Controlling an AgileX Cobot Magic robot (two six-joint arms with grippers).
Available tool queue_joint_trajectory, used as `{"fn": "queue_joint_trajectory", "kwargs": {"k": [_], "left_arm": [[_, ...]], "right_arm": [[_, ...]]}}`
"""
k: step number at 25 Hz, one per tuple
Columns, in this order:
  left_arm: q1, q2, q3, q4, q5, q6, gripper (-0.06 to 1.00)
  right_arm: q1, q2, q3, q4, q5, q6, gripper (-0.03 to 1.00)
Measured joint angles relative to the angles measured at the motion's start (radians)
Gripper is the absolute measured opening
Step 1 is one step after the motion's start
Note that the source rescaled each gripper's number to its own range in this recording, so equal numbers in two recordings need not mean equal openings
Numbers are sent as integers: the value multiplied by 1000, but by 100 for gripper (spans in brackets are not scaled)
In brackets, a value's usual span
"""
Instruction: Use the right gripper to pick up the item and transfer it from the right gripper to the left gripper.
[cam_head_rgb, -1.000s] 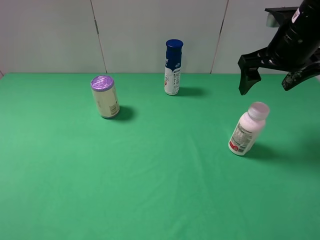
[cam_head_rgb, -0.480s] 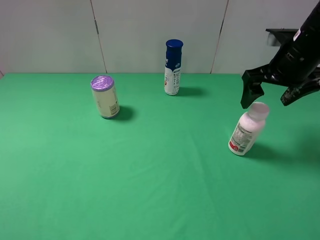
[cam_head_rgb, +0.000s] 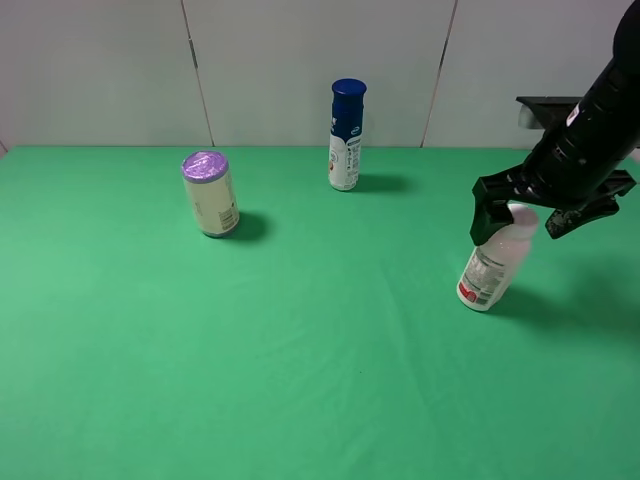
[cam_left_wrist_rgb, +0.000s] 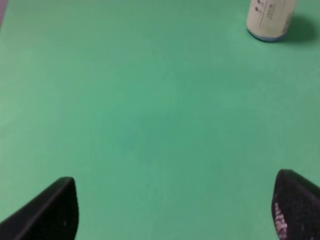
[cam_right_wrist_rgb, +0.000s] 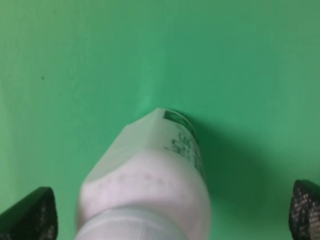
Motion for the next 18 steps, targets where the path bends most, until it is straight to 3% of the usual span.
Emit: {"fn": "queue_joint_trajectory", "kwargs": {"k": [18], "left_arm": [[0,0,0,0,0,0,53]], "right_arm": [[0,92,2,5,-47,-10,100]]}}
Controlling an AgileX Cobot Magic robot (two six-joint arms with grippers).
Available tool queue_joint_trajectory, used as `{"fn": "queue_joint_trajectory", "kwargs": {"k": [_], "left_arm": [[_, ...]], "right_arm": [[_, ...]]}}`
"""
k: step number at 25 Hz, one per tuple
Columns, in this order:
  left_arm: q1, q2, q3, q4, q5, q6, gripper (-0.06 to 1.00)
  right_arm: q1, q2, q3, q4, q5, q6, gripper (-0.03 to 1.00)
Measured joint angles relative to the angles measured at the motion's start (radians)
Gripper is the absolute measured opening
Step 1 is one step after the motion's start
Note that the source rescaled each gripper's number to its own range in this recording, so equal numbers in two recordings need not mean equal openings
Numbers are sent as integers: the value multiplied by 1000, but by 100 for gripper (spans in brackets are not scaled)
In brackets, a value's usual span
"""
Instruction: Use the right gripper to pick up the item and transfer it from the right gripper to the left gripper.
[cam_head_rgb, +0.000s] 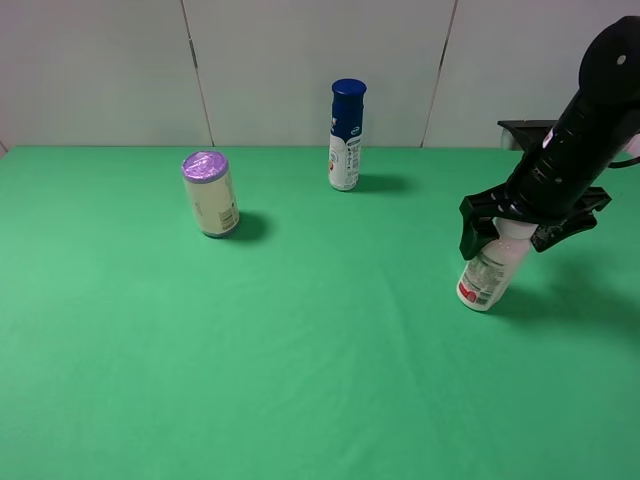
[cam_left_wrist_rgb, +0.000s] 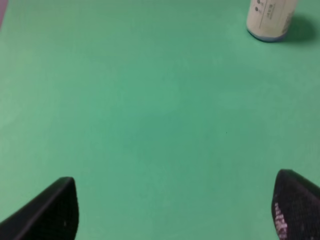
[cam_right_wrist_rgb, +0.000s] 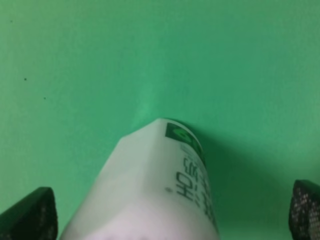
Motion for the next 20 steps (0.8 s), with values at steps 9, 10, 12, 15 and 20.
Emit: {"fn": "queue_joint_trajectory", "kwargs": {"k": [9,10,12,15,20], "left_arm": [[0,0,0,0,0,0,53],[0,0,0,0,0,0,53],[0,0,0,0,0,0,53],[0,0,0,0,0,0,53],[0,0,0,0,0,0,53]], "right_arm": [[0,0,0,0,-10,1,88],[0,0,0,0,-8,1,76],[0,0,0,8,2,2,43],[2,0,-3,23,9,10,7],[2,0,-3,16,10,21,5]]}}
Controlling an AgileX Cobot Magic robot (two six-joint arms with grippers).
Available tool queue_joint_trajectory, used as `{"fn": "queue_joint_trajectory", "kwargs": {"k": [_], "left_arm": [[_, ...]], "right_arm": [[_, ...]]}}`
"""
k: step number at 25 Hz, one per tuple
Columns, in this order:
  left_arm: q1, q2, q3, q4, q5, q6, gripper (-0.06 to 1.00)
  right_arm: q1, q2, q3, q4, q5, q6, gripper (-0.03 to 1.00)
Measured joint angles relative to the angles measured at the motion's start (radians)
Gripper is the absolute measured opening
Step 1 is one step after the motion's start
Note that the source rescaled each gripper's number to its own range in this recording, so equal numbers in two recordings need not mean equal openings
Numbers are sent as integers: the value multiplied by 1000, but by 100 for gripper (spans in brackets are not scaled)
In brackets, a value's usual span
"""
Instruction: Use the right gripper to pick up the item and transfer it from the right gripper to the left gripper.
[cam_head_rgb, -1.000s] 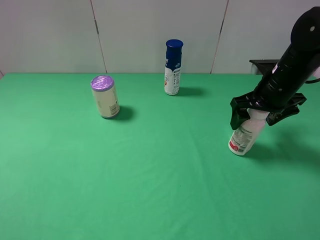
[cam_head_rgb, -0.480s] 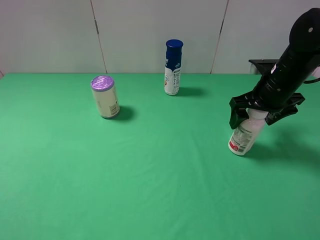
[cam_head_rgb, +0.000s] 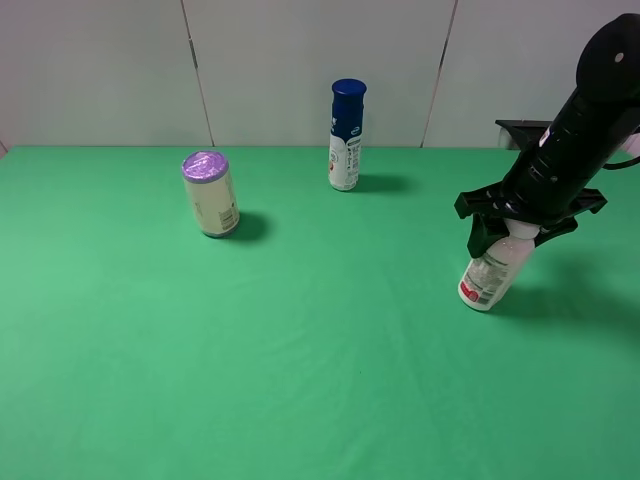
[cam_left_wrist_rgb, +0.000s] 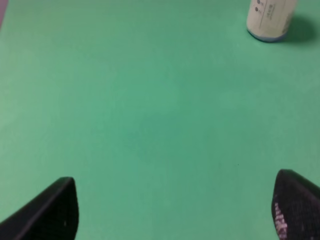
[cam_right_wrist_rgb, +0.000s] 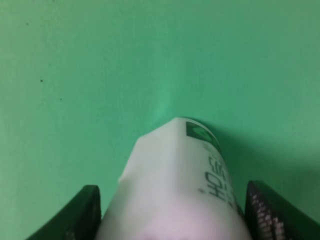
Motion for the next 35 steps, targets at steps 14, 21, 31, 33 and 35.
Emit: {"fn": "queue_joint_trajectory", "kwargs": {"k": [14,21,31,33,35], "left_arm": [[0,0,0,0,0,0,53],[0,0,0,0,0,0,53],[0,0,0,0,0,0,53],[0,0,0,0,0,0,53],[0,0,0,0,0,0,53]], "right_arm": [[0,0,0,-3,4,2,5],[0,-13,-15,-6,19,2,5],[-2,-199,-103,79,28,2,5],[-2,-224,-113,130,25,-16,5],[-2,-248,-123,205,20,-59,5]]}}
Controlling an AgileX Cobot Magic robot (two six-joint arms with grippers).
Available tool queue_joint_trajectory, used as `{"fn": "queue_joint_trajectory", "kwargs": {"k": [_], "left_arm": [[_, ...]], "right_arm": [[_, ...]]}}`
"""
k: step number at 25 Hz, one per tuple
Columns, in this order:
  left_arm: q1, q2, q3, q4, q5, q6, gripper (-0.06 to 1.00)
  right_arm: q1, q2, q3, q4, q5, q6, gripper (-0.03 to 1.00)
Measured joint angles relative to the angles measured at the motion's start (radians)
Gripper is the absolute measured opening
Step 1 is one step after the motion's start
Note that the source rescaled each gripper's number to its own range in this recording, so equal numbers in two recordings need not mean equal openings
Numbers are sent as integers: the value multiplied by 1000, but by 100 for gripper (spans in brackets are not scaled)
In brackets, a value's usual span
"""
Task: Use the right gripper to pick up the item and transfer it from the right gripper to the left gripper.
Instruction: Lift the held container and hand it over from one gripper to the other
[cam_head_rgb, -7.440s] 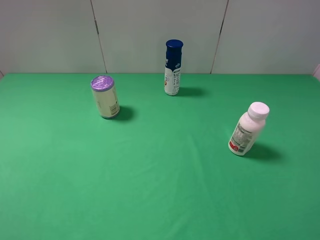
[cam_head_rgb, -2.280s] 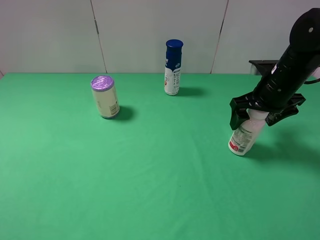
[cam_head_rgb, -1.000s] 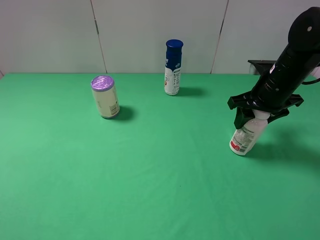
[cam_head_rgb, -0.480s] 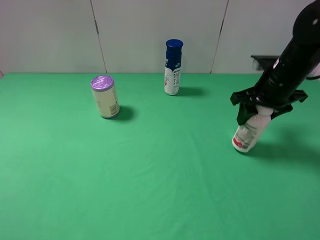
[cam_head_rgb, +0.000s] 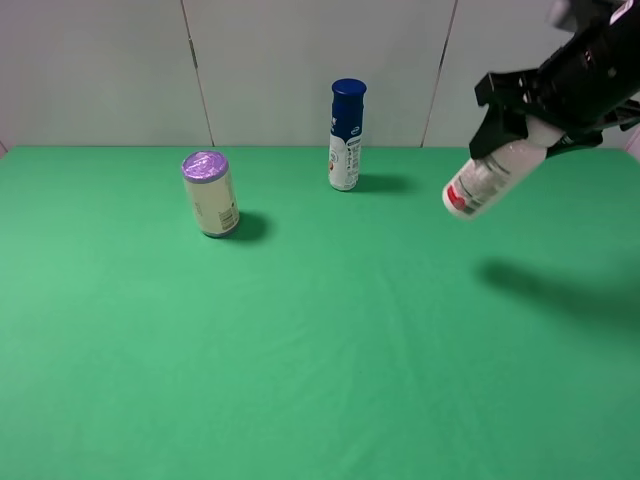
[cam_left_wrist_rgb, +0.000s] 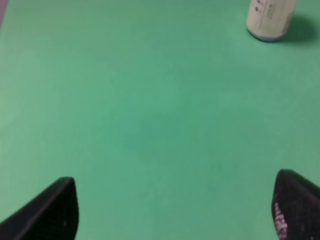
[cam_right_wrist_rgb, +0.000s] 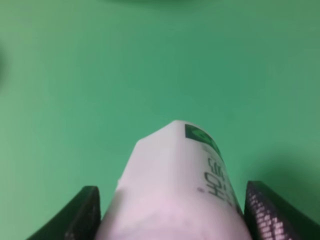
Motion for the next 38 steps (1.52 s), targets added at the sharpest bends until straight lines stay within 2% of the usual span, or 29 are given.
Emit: {"fn": "queue_joint_trajectory", "kwargs": {"k": [5,10,15,23,28,33,38], "left_arm": [[0,0,0,0,0,0,53],[0,0,0,0,0,0,53],[0,0,0,0,0,0,53],[0,0,0,0,0,0,53],[0,0,0,0,0,0,53],[0,0,0,0,0,0,53],[0,0,0,0,0,0,53]], "right_arm": [[3,-25,-2,248,-7,-142,5],[67,-25,-2,388,-2,-244,5],[175,-26,-2,421,-71,-272,5],[316,-26,-2,447,-233,-272,5],[336,-26,-2,495,-289,-297,5],[337,-26,-2,608,-294,-379,5],[337,-26,-2,674,-291,-438,5]]}}
